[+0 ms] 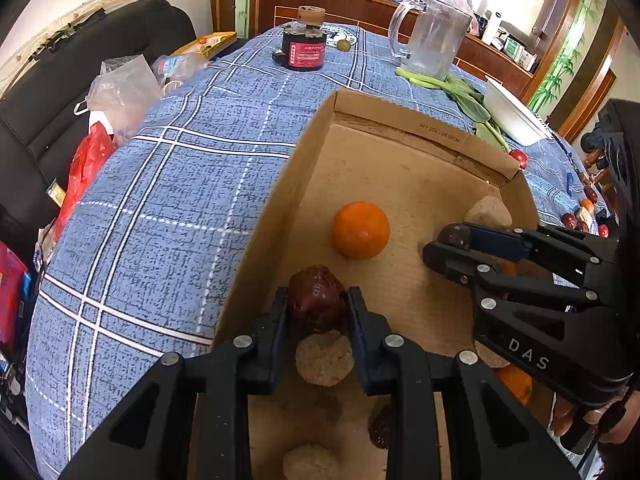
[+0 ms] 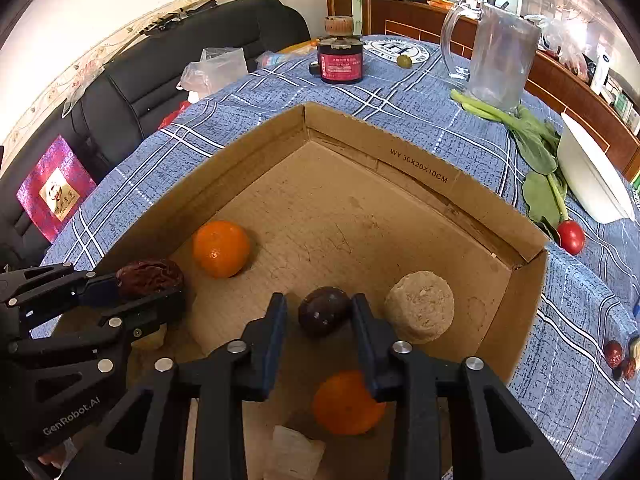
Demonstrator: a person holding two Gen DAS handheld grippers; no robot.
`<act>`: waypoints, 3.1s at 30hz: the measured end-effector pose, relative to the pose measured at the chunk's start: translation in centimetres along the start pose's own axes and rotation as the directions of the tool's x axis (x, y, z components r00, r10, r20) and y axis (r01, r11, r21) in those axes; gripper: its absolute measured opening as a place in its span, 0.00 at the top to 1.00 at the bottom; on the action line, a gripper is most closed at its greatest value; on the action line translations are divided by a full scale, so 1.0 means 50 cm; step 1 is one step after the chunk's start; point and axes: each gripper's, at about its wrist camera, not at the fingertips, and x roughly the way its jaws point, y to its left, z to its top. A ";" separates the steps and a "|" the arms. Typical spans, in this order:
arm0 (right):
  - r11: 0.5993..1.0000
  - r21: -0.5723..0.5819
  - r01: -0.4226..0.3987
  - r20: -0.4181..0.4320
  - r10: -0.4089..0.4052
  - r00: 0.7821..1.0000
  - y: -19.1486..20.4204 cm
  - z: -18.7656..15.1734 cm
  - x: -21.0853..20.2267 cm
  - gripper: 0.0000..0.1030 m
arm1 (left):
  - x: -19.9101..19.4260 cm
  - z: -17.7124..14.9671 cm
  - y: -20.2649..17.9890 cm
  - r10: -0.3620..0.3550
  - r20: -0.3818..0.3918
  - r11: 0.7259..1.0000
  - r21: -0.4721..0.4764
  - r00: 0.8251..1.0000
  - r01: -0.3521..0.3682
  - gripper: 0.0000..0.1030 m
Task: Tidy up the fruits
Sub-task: 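Carry both dates into the tray and open both grippers, then withdraw both grippers to the table and grasp a tan cake with the right gripper, then grasp a red date with the left gripper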
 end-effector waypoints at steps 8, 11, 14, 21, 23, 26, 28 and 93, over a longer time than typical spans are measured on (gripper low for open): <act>0.999 0.028 0.039 0.024 -0.039 0.999 0.009 -0.019 -0.052 0.63 | -0.050 -0.028 0.000 0.049 0.076 0.999 0.001 0.996 -0.049 0.57; 0.996 0.028 0.080 0.044 -0.081 0.996 0.019 -0.034 -0.090 0.63 | -0.077 -0.037 -0.008 0.071 0.130 0.997 0.010 0.989 -0.073 0.49; 0.993 0.040 0.110 0.063 -0.113 0.992 0.019 -0.058 -0.133 0.63 | -0.099 -0.043 -0.017 0.070 0.166 0.997 0.015 0.984 -0.073 0.47; 0.985 0.123 0.125 0.088 -0.136 0.987 -0.029 -0.147 -0.222 0.54 | -0.120 -0.061 -0.068 0.057 0.183 0.997 0.035 0.982 -0.064 0.47; 0.982 0.144 0.120 0.090 -0.134 0.987 -0.048 -0.173 -0.239 0.54 | -0.123 -0.066 -0.090 0.055 0.182 0.997 0.037 0.982 -0.062 0.47; 0.977 0.170 0.129 0.092 -0.146 0.985 -0.085 -0.219 -0.264 0.54 | -0.125 -0.074 -0.133 0.050 0.173 0.997 0.047 0.984 -0.059 0.47; 0.973 0.194 0.127 0.090 -0.146 0.985 -0.116 -0.247 -0.278 0.54 | -0.125 -0.078 -0.166 0.044 0.167 0.997 0.062 0.985 -0.055 0.46; 0.887 0.442 0.130 0.122 -0.203 0.972 -0.707 -0.351 -0.290 0.66 | 0.212 0.117 -0.718 -0.138 -0.035 0.830 0.541 0.990 0.135 0.48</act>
